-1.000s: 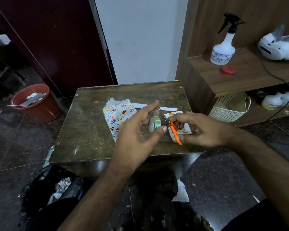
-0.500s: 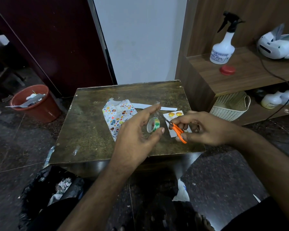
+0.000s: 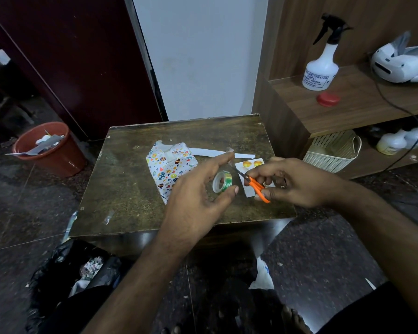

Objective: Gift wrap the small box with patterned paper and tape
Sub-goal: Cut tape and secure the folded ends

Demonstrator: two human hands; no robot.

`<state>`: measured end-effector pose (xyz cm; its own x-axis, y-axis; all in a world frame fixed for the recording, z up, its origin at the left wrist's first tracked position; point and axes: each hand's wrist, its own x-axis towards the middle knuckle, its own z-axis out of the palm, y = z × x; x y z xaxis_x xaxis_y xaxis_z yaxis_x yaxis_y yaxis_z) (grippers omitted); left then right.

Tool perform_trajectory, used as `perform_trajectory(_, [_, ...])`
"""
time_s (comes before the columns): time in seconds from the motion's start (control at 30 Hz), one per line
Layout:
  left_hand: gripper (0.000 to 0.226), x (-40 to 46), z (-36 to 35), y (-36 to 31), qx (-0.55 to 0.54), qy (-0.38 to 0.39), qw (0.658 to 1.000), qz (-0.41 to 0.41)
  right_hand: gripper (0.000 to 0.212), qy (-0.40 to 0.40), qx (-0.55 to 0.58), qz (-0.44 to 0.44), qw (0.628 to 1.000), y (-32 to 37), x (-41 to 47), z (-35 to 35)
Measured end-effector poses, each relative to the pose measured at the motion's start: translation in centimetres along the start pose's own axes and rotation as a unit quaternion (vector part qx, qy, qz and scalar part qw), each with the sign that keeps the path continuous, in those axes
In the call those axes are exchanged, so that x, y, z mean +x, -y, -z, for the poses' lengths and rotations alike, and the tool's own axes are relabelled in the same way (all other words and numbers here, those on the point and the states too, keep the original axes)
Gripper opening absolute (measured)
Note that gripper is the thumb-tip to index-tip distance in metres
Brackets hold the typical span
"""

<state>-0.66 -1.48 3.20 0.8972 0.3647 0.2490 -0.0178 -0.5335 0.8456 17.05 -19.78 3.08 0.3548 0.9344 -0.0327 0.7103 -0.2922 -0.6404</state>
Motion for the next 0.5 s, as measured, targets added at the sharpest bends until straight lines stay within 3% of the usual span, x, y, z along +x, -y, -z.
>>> perform_trajectory(0.4, [0.060, 0.1, -0.1, 0.0, -0.068, -0.011, 0.998, 0.004, 0.025, 0.007, -0.002, 0.002, 1.000, 0.4, 0.1, -0.3])
perform_trajectory(0.5, [0.060, 0.2, -0.2, 0.1, -0.082, -0.018, 0.996, 0.010, 0.036, 0.009, -0.005, -0.004, 1.000, 1.0, -0.2, -0.6])
